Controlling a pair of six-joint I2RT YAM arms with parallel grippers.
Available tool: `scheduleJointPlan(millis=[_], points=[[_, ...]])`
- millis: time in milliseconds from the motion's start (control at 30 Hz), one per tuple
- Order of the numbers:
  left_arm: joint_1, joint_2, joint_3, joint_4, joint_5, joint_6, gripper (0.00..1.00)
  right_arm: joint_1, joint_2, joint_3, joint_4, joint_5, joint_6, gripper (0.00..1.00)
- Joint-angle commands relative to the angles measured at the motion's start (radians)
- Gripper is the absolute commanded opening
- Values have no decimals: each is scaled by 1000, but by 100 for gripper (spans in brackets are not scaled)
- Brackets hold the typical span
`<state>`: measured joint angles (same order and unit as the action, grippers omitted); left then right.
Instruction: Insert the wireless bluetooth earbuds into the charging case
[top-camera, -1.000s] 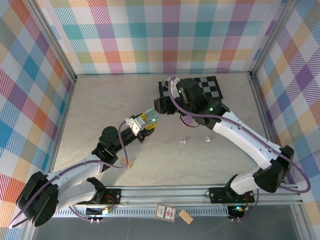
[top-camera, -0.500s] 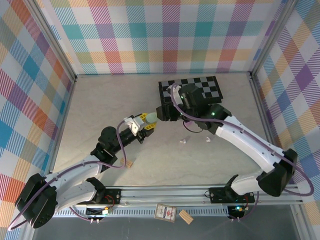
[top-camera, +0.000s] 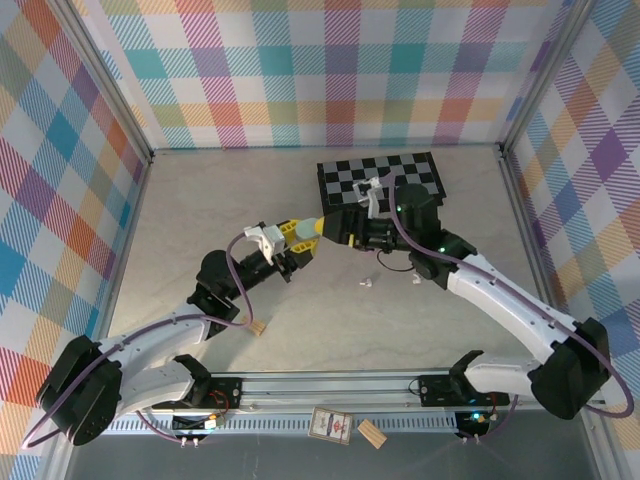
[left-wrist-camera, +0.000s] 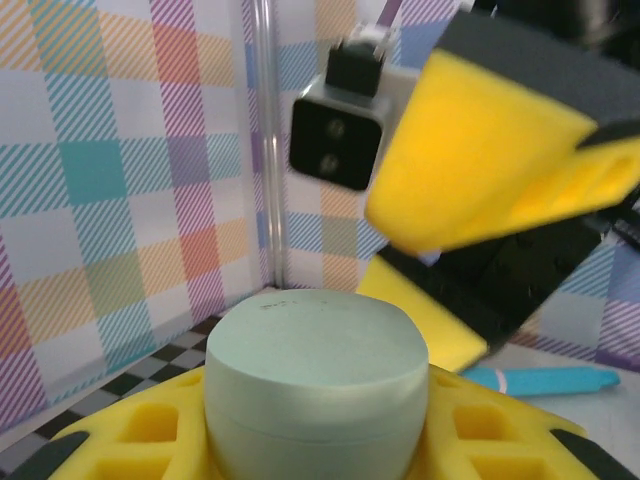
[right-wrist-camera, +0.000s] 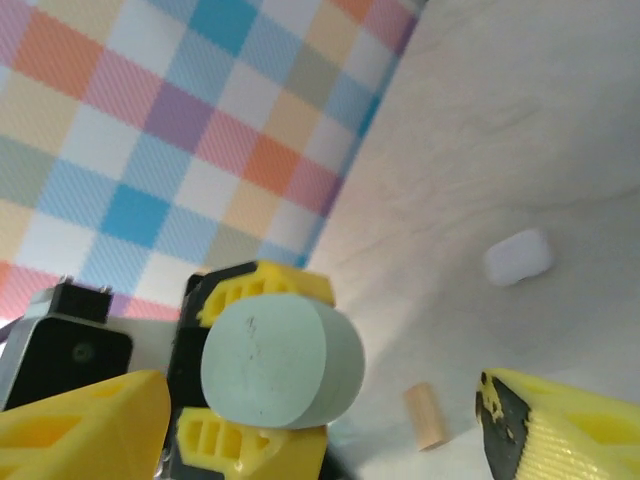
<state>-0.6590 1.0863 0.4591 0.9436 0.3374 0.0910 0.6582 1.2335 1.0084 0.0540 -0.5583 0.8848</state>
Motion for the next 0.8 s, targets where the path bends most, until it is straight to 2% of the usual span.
scheduleJointPlan(millis=[0,167,300,433,567,600,633,667,733,767], points=[[-7,17,34,126,44,-55,27,1,44,-21,260,-189,182,70],[-7,27,42,139,66,-61,28,2,61,-38,334,-189,231,54],[-7,13,29,146,65,-57,28,2,44,-54,316,-142,209,49],[-7,2,23,124,57,-40,28,1,44,-62,326,-141,210,33],[-7,-7,18,93,56,-15,32,1,41,-60,298,-115,166,23],[-7,-16,13,81,51,-8,35,1,41,-58,285,-103,154,22],[-7,-29,7,61,44,1,49,0,41,-54,266,-88,129,22],[-7,-43,3,34,38,11,58,0,41,-52,247,-73,107,22],[-7,-86,-4,-61,22,43,75,-2,44,-45,196,-27,66,22],[-7,-108,-6,-110,9,57,80,-2,50,-42,171,-3,46,22]])
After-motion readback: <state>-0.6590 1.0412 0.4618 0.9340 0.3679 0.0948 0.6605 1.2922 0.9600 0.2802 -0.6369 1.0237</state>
